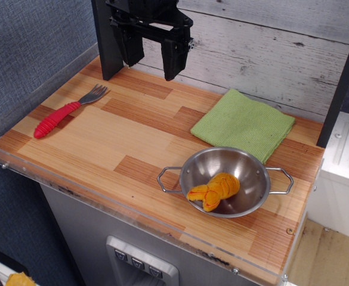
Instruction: Put the fish on the table between the green cloth and red fork.
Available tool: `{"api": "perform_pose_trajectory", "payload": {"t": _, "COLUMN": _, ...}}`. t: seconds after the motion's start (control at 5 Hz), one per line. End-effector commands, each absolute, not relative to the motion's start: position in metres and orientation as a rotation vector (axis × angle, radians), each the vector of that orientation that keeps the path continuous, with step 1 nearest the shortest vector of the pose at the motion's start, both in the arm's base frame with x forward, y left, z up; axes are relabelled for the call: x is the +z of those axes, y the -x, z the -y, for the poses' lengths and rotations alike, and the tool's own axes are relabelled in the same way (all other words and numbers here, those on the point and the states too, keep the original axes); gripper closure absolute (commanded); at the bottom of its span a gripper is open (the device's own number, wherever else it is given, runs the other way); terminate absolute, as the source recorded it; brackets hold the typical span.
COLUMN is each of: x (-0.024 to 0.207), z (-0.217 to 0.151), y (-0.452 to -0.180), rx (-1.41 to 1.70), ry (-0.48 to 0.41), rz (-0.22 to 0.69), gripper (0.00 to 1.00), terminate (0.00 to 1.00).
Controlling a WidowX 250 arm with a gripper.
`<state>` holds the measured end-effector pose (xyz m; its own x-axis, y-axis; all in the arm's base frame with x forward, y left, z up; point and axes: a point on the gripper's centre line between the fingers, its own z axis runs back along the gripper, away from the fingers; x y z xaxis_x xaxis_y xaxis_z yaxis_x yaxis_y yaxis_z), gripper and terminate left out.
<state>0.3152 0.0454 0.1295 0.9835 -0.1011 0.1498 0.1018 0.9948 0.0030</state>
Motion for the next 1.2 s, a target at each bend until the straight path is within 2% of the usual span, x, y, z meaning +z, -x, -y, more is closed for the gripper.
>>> {"api": "perform_pose_trajectory", "payload": {"t": 0.0, "x": 0.13, "z": -0.045, "y": -0.315, "rx": -0.102, "ry": 0.005, "rz": 0.15, "gripper": 0.0, "terminate": 0.0}}
{"api": "perform_pose_trajectory", "payload": {"t": 0.4, "x": 0.112, "z": -0.013, "y": -0.315, "rx": -0.264, "ry": 0.001, "rz": 0.102, "gripper": 0.0, "terminate": 0.0}}
{"api": "perform_pose_trajectory", "payload": {"t": 1.0, "x": 0.09, "z": 0.033, "y": -0.284, "rx": -0.498, "ry": -0.01, "rz": 0.041, "gripper": 0.0, "terminate": 0.0}}
